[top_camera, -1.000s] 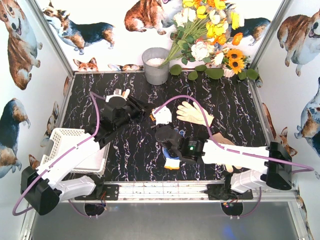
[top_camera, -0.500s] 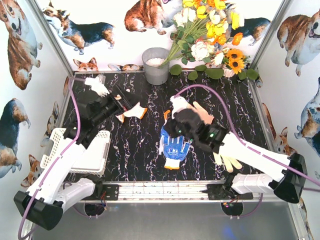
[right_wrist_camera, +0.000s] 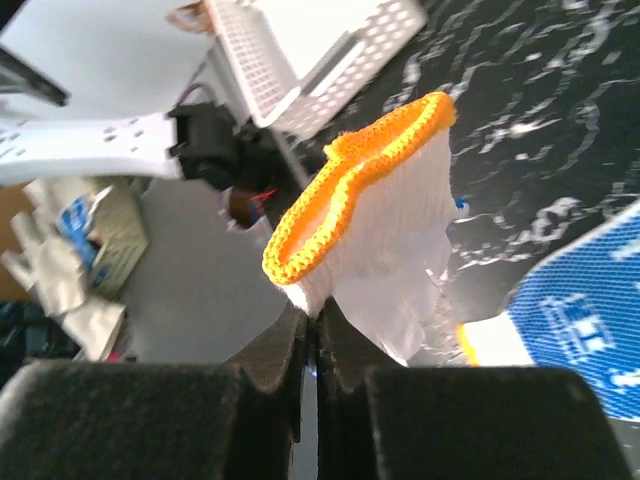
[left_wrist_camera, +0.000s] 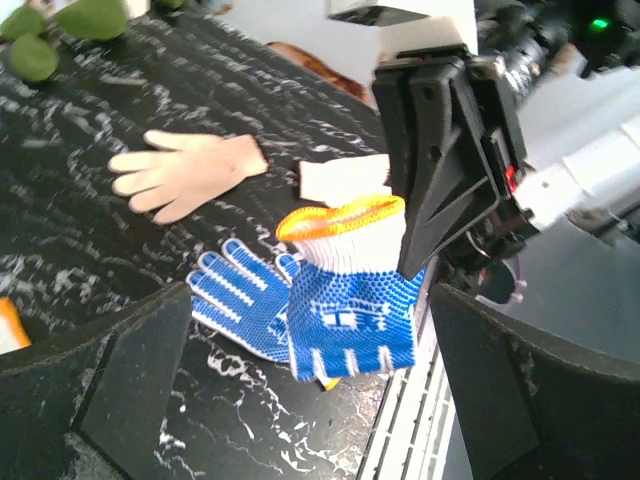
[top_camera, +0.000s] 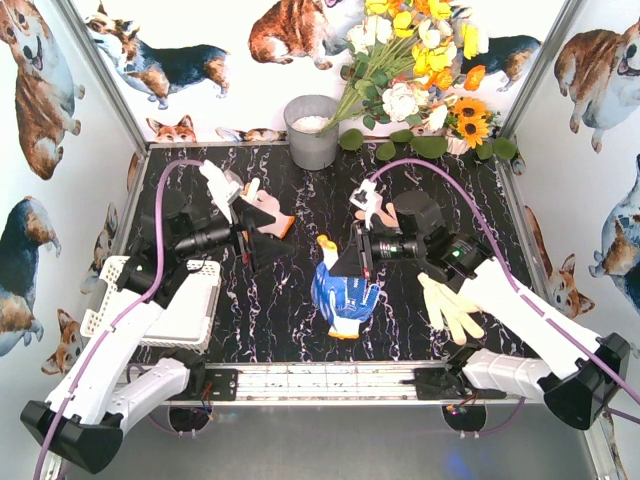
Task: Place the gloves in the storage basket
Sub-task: Pick up the glove from the center of the board.
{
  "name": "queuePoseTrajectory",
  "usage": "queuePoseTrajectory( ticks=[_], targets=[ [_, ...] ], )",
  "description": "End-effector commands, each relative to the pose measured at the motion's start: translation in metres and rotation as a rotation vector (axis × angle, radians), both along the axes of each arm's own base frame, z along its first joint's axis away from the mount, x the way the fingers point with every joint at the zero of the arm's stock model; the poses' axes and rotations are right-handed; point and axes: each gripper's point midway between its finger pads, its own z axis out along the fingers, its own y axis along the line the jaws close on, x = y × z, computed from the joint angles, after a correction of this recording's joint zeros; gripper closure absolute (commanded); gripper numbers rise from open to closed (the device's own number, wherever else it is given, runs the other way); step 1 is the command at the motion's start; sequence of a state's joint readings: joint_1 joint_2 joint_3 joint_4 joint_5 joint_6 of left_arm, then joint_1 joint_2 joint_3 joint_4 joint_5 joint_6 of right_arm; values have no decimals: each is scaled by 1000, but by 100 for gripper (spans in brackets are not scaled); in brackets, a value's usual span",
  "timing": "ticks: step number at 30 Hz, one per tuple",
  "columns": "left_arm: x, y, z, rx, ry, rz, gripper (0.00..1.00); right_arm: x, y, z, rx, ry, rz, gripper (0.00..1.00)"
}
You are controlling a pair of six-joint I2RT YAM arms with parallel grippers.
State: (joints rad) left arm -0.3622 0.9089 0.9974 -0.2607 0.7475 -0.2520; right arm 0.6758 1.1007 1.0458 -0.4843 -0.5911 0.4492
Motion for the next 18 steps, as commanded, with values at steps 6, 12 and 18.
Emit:
queuePoseTrajectory(
  ticks=[6, 12, 18],
  targets=[
    [-41, -27, 14, -76, -116, -376, 0, -61, 1, 64, 214, 32, 280, 100],
    [-71, -58, 12, -83, -54, -586, 0, -75, 0, 75, 235, 57, 366, 100],
    [-90, -72, 4, -81, 1, -699, 1, -77, 0, 74, 219, 66, 399, 100]
  ],
)
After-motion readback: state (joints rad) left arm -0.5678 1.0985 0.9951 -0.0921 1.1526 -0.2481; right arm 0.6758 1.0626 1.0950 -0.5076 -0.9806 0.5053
